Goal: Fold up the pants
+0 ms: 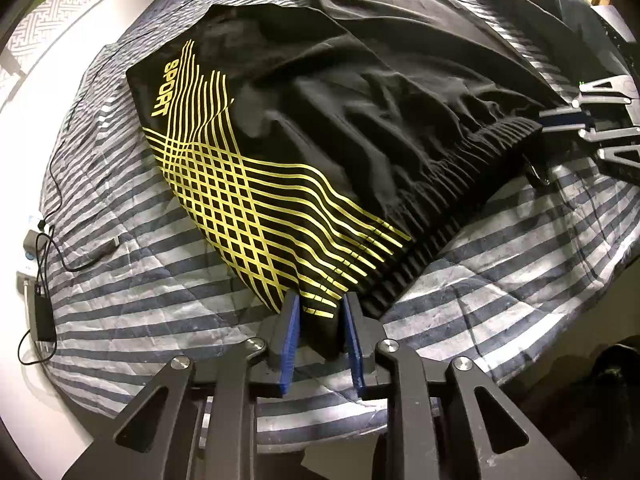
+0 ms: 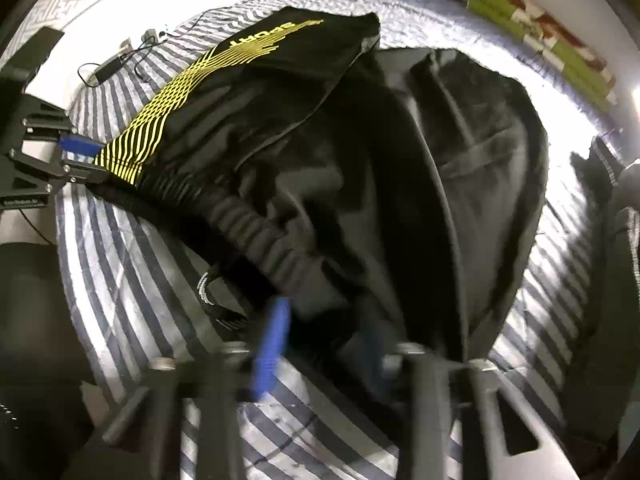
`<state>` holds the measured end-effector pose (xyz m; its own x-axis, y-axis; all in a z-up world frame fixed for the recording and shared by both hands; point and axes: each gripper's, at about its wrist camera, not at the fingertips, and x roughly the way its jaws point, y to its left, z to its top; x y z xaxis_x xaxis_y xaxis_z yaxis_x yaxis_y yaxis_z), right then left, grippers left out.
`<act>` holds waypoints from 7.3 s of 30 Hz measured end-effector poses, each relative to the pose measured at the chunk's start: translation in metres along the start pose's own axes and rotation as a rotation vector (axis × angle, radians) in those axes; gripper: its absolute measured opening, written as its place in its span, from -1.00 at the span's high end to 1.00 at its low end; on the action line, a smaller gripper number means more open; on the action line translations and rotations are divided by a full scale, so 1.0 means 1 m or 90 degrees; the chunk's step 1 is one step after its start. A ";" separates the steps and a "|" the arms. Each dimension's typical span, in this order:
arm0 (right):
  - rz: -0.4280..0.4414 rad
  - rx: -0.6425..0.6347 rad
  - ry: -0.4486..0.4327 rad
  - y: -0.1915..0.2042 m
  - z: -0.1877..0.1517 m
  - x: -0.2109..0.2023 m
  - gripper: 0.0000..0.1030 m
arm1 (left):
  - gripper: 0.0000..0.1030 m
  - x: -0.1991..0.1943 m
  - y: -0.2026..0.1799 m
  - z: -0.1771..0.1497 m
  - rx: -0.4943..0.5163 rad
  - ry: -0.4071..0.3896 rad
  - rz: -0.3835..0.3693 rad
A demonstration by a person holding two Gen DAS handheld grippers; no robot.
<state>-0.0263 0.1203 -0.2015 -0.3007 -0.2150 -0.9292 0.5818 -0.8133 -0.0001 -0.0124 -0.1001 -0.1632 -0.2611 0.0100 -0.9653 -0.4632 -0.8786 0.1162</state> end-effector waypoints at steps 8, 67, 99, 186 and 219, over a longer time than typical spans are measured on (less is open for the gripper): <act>0.071 -0.041 0.025 0.011 -0.012 -0.019 0.92 | 0.53 -0.023 0.005 -0.011 0.001 0.001 0.000; 0.158 0.654 -0.195 -0.321 0.107 0.018 -0.11 | 0.69 -0.054 -0.119 0.080 0.013 -0.152 -0.339; 0.100 0.302 -0.210 -0.124 0.347 0.017 0.93 | 0.72 -0.063 0.012 0.009 -0.196 -0.152 -0.322; 0.120 0.033 -0.111 0.009 0.101 -0.045 0.33 | -0.03 -0.033 0.155 -0.037 -0.405 -0.073 -0.132; -0.029 0.220 -0.097 -0.090 0.395 0.150 0.96 | -0.14 0.085 0.290 0.101 -0.486 -0.121 -0.089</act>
<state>-0.4224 -0.0522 -0.1945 -0.4450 -0.2315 -0.8651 0.2840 -0.9526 0.1089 -0.2544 -0.3060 -0.1883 -0.4156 0.1648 -0.8945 0.1882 -0.9466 -0.2619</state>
